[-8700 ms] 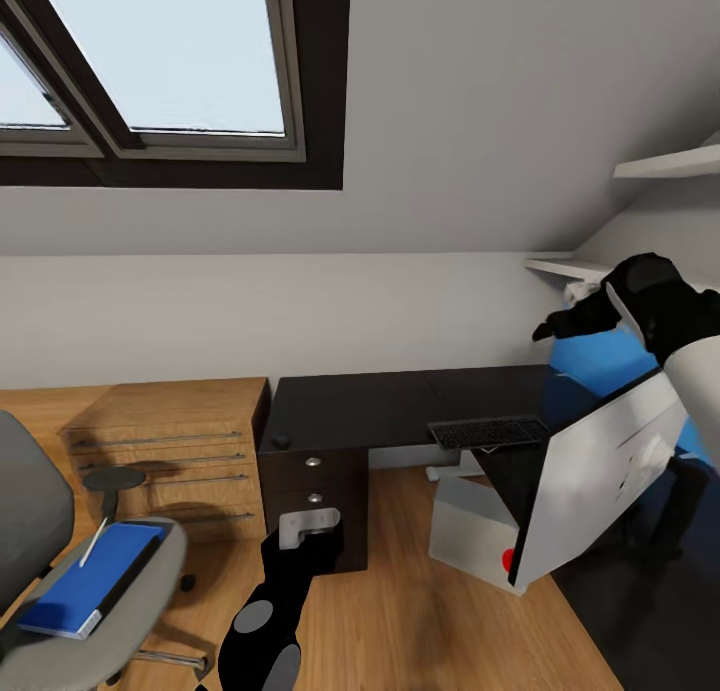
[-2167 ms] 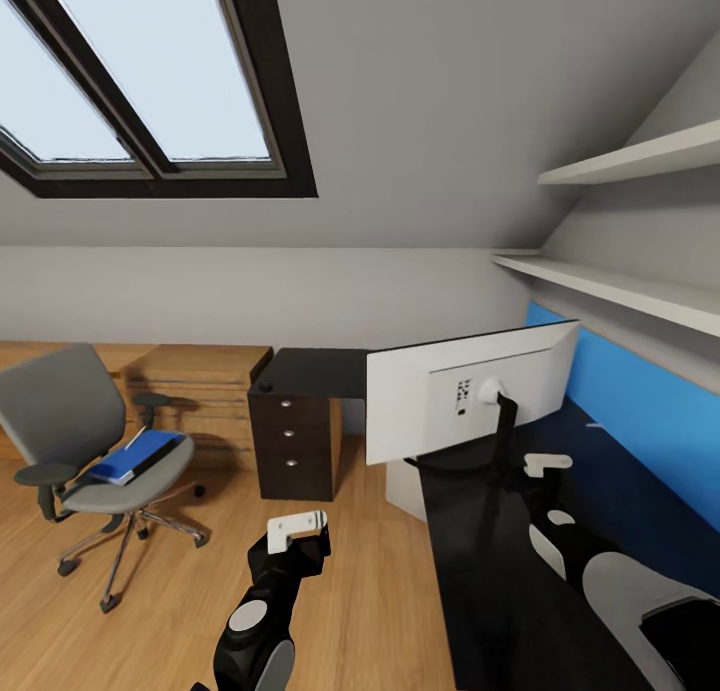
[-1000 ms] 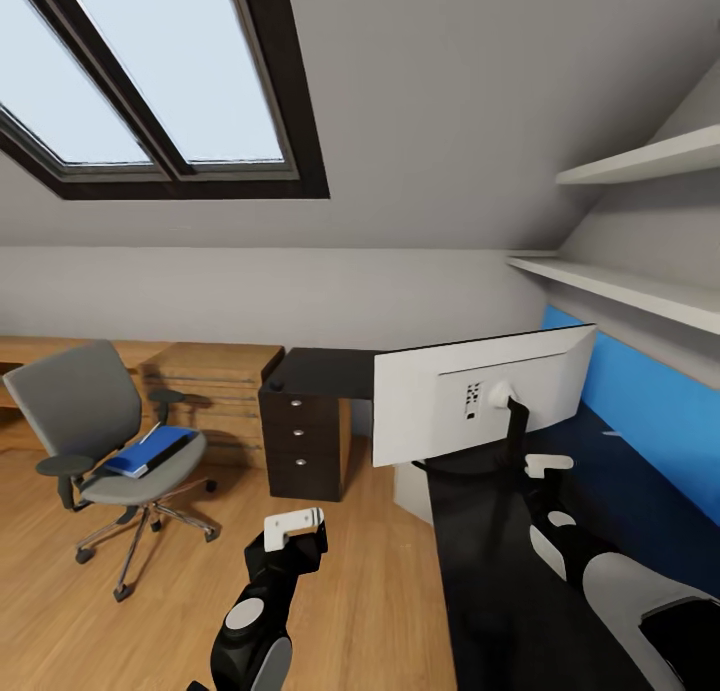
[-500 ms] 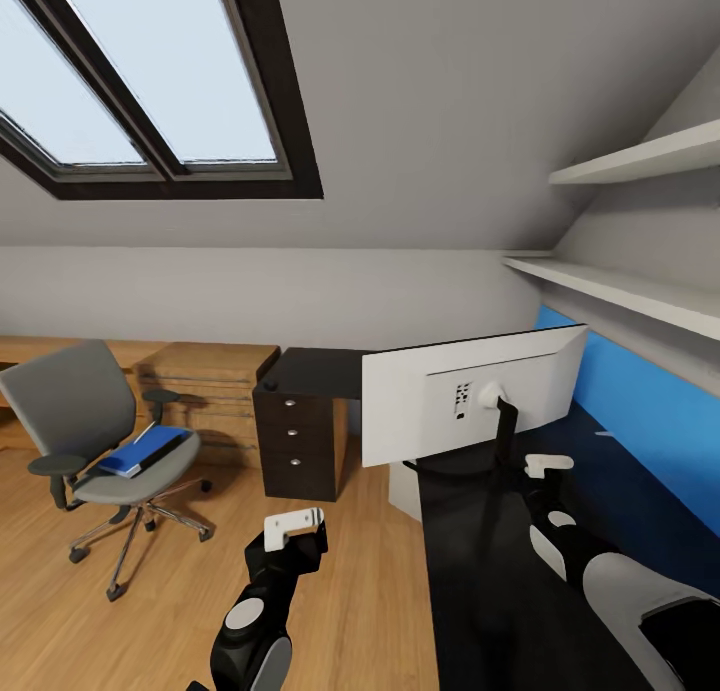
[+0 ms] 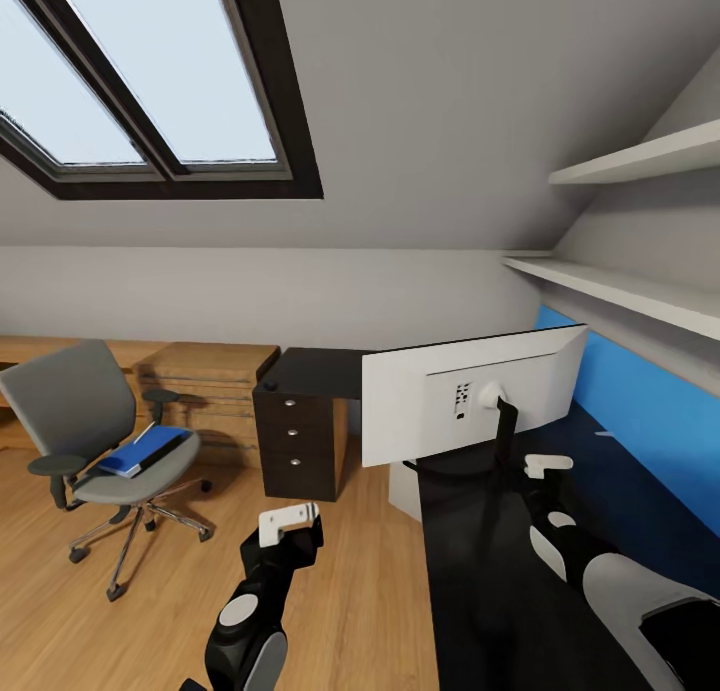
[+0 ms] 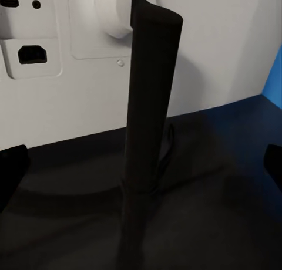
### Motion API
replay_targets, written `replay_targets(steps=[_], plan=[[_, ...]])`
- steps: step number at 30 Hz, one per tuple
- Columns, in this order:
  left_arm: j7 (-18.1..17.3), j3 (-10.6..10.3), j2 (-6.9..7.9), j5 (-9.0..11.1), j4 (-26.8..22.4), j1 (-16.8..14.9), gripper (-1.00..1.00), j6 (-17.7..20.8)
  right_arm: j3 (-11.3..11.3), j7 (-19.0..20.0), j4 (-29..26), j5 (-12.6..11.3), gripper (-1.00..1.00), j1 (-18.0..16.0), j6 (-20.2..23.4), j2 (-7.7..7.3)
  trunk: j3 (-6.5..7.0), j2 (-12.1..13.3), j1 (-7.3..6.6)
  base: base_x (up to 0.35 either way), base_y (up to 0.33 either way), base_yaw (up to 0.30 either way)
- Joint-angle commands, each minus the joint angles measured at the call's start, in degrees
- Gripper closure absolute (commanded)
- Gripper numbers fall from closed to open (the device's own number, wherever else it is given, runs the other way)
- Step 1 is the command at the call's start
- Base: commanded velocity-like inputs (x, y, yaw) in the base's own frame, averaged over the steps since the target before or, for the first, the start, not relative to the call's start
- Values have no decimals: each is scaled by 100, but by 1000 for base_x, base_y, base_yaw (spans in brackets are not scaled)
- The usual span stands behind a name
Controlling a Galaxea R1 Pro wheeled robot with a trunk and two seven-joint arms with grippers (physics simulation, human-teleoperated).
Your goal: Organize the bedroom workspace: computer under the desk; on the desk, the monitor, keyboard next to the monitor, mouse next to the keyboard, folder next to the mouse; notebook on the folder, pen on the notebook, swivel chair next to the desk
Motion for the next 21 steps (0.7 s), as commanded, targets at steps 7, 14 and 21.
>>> replay_targets(steps=[7, 14, 21], plan=[[49, -2, 1, 51, -17, -6, -100, 14, 37, -24, -1, -54, -100, -4, 23, -11, -9, -7, 1, 0, 0, 0], [49, -1, 1, 51, -20, -6, -100, 14, 19, -25, -1, -69, -100, -4, 156, -27, -9, -7, 1, 99, 0, 0], [49, -1, 1, 51, -36, -6, -100, -7, 0, -19, -1, -74, -100, -4, 433, -37, -9, -7, 1, 128, 0, 0]])
